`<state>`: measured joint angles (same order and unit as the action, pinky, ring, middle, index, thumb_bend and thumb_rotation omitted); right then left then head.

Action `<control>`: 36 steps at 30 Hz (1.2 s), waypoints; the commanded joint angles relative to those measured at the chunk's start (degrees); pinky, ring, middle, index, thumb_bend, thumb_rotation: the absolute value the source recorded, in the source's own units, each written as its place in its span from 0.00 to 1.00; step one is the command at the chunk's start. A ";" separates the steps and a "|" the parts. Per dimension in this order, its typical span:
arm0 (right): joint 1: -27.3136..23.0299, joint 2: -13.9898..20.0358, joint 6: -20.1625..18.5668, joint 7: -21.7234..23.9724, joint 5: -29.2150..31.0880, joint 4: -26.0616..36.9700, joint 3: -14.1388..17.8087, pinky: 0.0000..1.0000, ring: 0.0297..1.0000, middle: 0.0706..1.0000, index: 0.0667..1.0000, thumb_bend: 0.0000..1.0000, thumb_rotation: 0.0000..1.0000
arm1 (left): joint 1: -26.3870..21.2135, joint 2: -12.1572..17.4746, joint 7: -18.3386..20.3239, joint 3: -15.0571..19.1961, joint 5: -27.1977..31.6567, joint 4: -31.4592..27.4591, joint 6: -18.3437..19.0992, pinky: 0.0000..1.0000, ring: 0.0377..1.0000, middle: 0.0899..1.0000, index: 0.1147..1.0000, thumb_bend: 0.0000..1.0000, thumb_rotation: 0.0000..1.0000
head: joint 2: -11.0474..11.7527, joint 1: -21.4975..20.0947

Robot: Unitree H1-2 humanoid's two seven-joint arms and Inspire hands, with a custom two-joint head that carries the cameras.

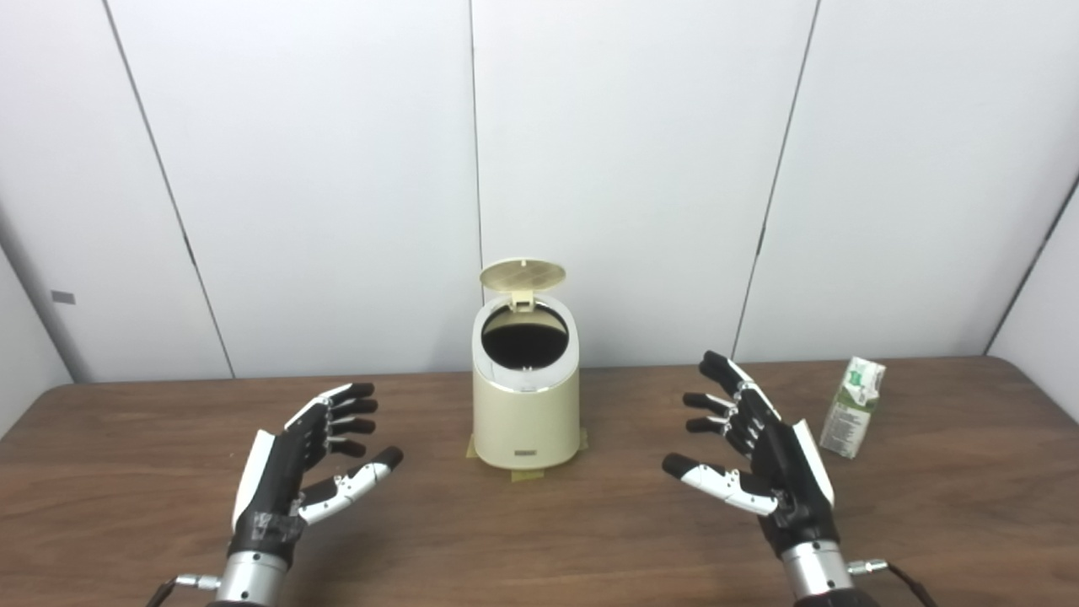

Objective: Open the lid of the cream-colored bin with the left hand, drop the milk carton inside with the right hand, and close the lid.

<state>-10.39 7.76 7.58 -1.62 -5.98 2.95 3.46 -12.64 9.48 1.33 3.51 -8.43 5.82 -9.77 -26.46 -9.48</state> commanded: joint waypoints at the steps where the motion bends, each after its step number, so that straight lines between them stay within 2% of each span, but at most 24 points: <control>1: -3.72 4.33 -2.93 0.74 -2.40 6.45 1.74 0.63 0.74 0.85 0.86 0.79 0.27 | -1.64 -0.61 -1.23 0.13 0.86 -0.42 -1.95 0.57 0.67 0.72 0.74 0.66 0.13 | 0.30 -0.86; 3: -4.88 7.31 -6.80 1.20 -4.18 9.89 2.93 0.64 0.73 0.84 0.84 0.80 0.22 | -1.71 -1.01 -1.72 -0.04 0.65 -0.13 -1.84 0.58 0.68 0.73 0.75 0.64 0.10 | 1.04 -2.01; 6: -6.09 11.03 -10.70 0.69 -8.06 12.60 4.53 0.65 0.75 0.83 0.84 0.79 0.22 | -1.96 -1.42 -2.73 -0.28 -0.42 0.65 -2.35 0.61 0.69 0.73 0.75 0.62 0.08 | 1.99 -3.65; 9: -7.56 15.23 -12.98 1.06 -9.18 12.83 6.93 0.67 0.79 0.84 0.84 0.81 0.22 | -2.02 -1.33 -2.82 -0.42 -0.74 1.09 -2.25 0.62 0.70 0.73 0.75 0.60 0.06 | 2.56 -4.84; 12: -8.98 18.88 -15.98 2.66 -7.28 11.72 9.35 0.78 0.86 0.88 0.88 0.78 0.20 | -2.28 -0.92 -2.61 -0.46 -0.55 1.95 -2.60 0.64 0.70 0.73 0.76 0.60 0.05 | 2.83 -5.71; 14: -10.05 21.06 -17.10 3.72 -5.27 9.60 10.93 0.93 0.93 0.92 0.91 0.78 0.19 | -2.49 -0.54 -2.41 -0.44 -0.32 2.45 -2.76 0.64 0.70 0.73 0.76 0.61 0.05 | 3.00 -6.20; 17: -11.46 23.56 -17.97 5.71 -1.29 5.46 12.65 0.99 0.99 0.97 0.96 0.78 0.15 | -2.59 -0.19 -2.31 -0.28 0.10 2.92 -2.95 0.67 0.72 0.74 0.77 0.61 0.05 | 2.99 -6.42; 20: -12.36 25.07 -16.81 7.05 1.21 1.35 12.98 0.98 0.99 0.98 0.98 0.76 0.10 | -2.71 0.03 -2.15 0.00 0.90 3.42 -3.47 0.67 0.72 0.74 0.76 0.62 0.07 | 2.87 -6.53; 26: -13.88 25.63 -13.88 7.98 3.82 -7.13 12.14 0.91 0.98 0.98 0.98 0.84 0.17 | -2.51 0.13 -1.95 0.27 1.88 2.81 -2.27 0.67 0.72 0.74 0.76 0.60 0.04 | 2.43 -5.79; 28: -14.32 25.43 -13.19 8.57 4.99 -9.93 11.99 0.91 0.99 0.99 0.98 0.84 0.14 | -2.45 0.31 -1.89 0.27 1.91 2.87 -2.12 0.66 0.71 0.74 0.76 0.59 0.04 | 2.38 -6.00; 30: -14.48 25.77 -11.65 8.95 4.64 -12.84 11.05 0.91 0.99 1.00 1.00 0.80 0.10 | -2.40 0.46 -2.13 0.20 1.38 2.87 -1.92 0.66 0.72 0.74 0.76 0.59 0.05 | 2.34 -6.07; 33: -15.20 25.59 -10.39 9.09 5.01 -16.81 10.30 0.93 0.98 0.99 1.00 0.80 0.14 | -2.36 0.68 -2.09 0.18 1.30 2.80 -1.95 0.66 0.72 0.74 0.76 0.59 0.08 | 2.24 -6.02; 36: -16.19 24.76 -7.34 8.95 5.41 -22.57 9.41 0.95 0.99 0.99 1.00 0.85 0.20 | -2.39 0.93 -1.96 0.14 1.32 2.88 -2.01 0.66 0.72 0.74 0.76 0.58 0.06 | 2.07 -6.16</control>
<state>-23.53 31.34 -3.44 7.51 -1.27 -19.33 12.73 -12.68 9.63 -0.20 3.57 -7.10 10.08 -10.33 -24.26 -15.64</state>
